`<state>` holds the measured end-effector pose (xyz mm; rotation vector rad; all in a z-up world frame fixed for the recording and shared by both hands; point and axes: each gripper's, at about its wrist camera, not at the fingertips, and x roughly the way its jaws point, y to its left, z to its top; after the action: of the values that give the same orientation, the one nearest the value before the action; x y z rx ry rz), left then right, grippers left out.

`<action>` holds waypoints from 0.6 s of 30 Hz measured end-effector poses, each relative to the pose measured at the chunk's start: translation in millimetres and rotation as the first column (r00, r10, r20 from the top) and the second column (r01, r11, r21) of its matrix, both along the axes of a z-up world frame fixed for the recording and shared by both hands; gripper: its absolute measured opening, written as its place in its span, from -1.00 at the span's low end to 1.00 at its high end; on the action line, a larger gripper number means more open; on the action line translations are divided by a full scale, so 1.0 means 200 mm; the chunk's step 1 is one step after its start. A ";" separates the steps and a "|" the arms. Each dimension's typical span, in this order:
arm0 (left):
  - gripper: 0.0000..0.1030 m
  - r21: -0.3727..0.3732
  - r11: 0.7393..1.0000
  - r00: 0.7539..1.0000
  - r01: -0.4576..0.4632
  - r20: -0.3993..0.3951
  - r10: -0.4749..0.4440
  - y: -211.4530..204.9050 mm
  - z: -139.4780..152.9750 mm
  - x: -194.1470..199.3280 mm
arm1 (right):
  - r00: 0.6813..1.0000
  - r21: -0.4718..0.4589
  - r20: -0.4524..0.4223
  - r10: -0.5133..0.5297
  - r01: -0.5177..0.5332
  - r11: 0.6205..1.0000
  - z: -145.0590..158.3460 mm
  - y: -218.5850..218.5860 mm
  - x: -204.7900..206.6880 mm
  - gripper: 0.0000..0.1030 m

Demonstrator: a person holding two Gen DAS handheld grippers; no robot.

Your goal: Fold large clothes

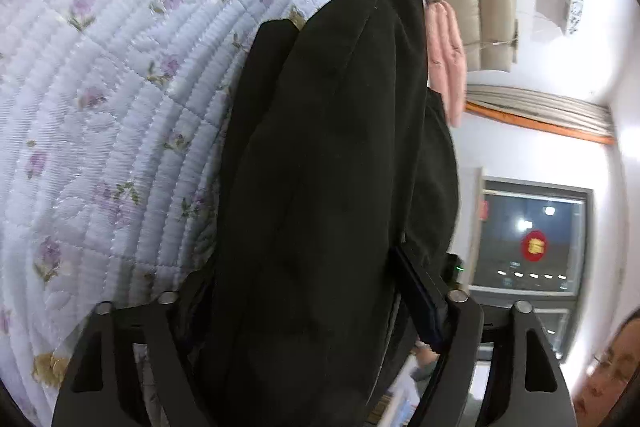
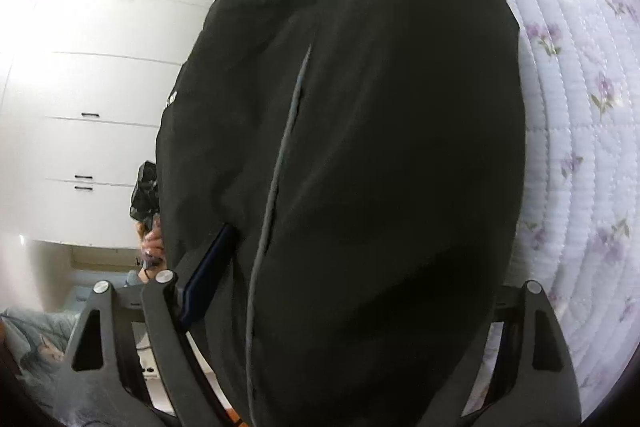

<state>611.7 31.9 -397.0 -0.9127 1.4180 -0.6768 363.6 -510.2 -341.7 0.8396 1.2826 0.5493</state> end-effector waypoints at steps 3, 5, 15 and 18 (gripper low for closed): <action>-0.28 0.087 0.996 0.993 0.011 0.114 -0.021 -0.04 0.14 -0.06 | 0.999 -0.058 0.048 -0.011 0.014 0.998 0.07 0.04 -0.03 -0.08; -0.39 0.070 0.998 0.979 -0.008 0.205 -0.006 -0.04 0.26 -0.14 | 0.996 -0.105 0.093 -0.008 0.018 0.994 0.17 0.04 -0.08 -0.25; -0.43 0.016 0.999 0.875 0.046 0.482 -0.048 -0.05 0.91 -0.59 | 0.937 -0.242 0.346 0.048 0.039 0.970 0.78 0.23 -0.48 -0.41; -0.43 0.013 0.998 0.834 0.054 0.550 -0.053 0.03 1.07 -0.78 | 0.913 -0.242 0.404 0.051 0.053 0.969 0.96 0.29 -0.65 -0.41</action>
<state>456.5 38.5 -182.5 -0.6073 0.9230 -0.9002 234.2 -451.6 -150.5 0.4819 0.9396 0.5175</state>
